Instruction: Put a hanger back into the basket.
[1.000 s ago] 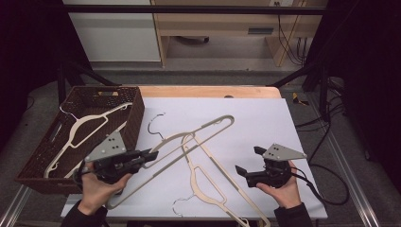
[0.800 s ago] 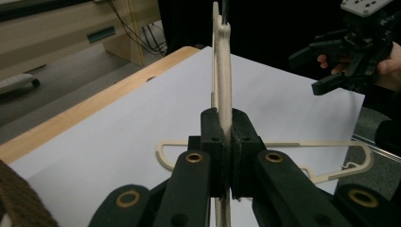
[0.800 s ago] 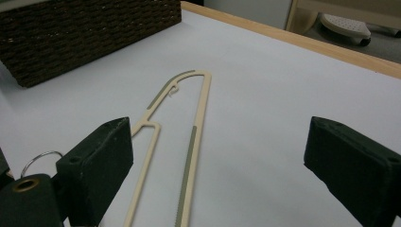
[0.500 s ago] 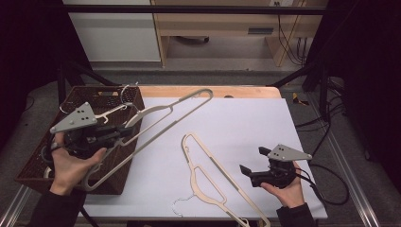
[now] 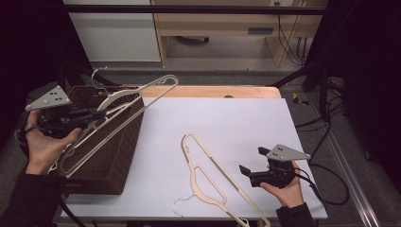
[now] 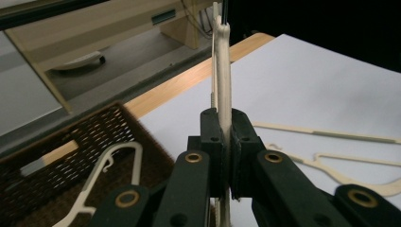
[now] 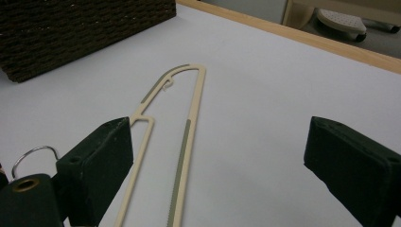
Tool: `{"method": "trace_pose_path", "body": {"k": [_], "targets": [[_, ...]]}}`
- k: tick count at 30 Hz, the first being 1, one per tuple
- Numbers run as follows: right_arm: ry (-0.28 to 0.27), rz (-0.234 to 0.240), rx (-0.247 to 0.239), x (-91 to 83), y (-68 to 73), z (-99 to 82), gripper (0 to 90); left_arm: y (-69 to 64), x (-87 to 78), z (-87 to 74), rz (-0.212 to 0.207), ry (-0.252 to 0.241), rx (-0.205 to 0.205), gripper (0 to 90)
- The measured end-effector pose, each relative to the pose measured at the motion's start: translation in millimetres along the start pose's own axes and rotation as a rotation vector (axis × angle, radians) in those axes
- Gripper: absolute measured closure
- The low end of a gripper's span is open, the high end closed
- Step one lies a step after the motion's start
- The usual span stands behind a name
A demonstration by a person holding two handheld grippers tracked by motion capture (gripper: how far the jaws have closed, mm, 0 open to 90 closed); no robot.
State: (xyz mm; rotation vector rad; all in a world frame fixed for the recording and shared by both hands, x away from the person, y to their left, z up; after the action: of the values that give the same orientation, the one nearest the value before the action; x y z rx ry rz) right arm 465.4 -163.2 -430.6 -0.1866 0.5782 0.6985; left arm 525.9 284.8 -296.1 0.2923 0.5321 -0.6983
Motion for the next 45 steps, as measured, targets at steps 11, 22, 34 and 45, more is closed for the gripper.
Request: {"method": "trace_pose_path", "body": {"k": [11,22,34,45], "targets": [[-0.002,0.005,-0.005,1.0,0.2,0.2,8.7,54.1,-2.6,-38.6,0.064,0.042,-0.076,86.6],[0.004,0.011,-0.003,2.4,0.4,-1.3,8.8,89.5,-6.1,-69.4,0.107,0.073,-0.13,86.5],[0.01,0.012,0.005,3.6,-0.9,-3.0,8.9,99.1,-0.6,-90.1,0.09,0.107,-0.167,86.5],[0.015,0.018,0.006,4.7,0.3,-3.5,8.9,103.6,-1.0,-91.3,0.099,0.119,-0.171,86.5]]}}
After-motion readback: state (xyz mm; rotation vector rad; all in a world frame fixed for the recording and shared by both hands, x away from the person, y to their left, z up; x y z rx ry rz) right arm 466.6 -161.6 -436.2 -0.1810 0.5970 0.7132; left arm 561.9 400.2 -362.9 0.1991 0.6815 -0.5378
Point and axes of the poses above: each handheld gripper's, and its own axes: x roughly forward along the jaws, z roughly out of its top, y roughly to its left, the point moved 9 cm from there along x, roughly forward along the jaws, and after that the axes turned 6 degrees about y, right-handed, at the moved point
